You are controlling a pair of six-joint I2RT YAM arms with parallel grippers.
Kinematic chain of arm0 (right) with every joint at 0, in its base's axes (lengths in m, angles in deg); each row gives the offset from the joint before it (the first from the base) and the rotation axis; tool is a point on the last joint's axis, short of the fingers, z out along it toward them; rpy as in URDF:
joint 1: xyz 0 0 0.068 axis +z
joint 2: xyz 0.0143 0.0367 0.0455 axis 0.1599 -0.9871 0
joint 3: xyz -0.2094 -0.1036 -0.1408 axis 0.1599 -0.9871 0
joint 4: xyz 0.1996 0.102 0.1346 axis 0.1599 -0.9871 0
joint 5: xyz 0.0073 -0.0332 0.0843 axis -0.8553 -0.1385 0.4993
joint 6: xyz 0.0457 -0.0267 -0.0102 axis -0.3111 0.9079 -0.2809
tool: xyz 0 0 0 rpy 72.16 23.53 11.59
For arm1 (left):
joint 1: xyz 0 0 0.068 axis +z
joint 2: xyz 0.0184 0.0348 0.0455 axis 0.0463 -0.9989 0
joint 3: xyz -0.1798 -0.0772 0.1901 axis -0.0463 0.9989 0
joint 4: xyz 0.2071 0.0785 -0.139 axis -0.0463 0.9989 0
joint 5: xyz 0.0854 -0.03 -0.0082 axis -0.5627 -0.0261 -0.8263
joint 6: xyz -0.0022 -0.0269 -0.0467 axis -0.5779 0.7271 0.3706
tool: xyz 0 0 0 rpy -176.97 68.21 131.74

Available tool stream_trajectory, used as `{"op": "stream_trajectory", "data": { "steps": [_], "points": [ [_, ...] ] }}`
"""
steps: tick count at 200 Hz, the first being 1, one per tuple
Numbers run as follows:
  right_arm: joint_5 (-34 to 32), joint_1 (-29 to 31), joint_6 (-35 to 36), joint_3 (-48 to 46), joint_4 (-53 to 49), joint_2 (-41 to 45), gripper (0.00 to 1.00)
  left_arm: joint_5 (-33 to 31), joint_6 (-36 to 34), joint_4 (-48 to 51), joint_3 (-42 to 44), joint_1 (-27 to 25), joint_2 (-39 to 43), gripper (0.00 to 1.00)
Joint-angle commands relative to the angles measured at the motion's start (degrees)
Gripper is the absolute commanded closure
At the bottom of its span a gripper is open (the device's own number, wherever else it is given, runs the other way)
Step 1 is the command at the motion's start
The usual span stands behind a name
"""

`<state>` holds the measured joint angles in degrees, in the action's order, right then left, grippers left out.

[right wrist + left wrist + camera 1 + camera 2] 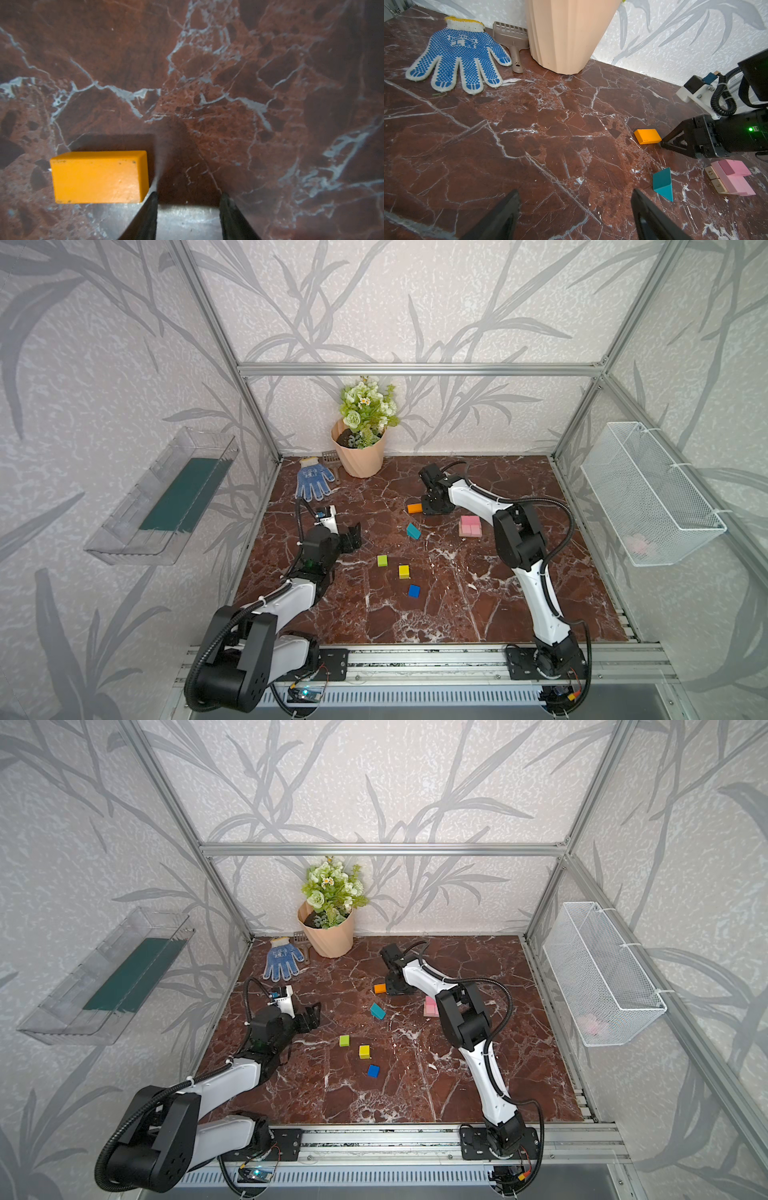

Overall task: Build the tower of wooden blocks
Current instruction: 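Lift the orange block with the right gripper and carry it toward the stack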

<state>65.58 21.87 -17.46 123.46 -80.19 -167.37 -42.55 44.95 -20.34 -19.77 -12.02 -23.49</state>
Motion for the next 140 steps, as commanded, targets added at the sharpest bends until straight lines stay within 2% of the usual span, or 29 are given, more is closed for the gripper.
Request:
{"op": "stream_trajectory", "data": {
  "steps": [1, 29, 46, 77, 140],
  "points": [
    [1.72, 0.35, -0.63, -3.56, 1.18, 2.67, 0.52, -0.24, -0.17, -0.71, -0.76, -0.21, 0.43, 0.15],
    [3.82, 1.47, -0.87, -10.55, 7.33, 8.27, 0.43, -0.27, -0.15, -0.76, -0.71, -0.21, 0.39, 0.15],
    [3.31, 2.83, -0.39, -11.13, 7.91, 9.36, 0.36, -0.31, -0.17, -0.76, -0.7, -0.24, 0.48, 0.15],
    [4.09, 4.16, -0.21, -6.65, 5.78, 6.46, 0.31, -0.34, -0.17, -0.76, -0.66, -0.24, 0.48, 0.15],
    [0.73, 4.35, -0.97, 5.86, -0.43, -3.01, 0.22, -0.35, -0.17, -0.89, -0.61, -0.21, 0.57, 0.15]
  ]
}}
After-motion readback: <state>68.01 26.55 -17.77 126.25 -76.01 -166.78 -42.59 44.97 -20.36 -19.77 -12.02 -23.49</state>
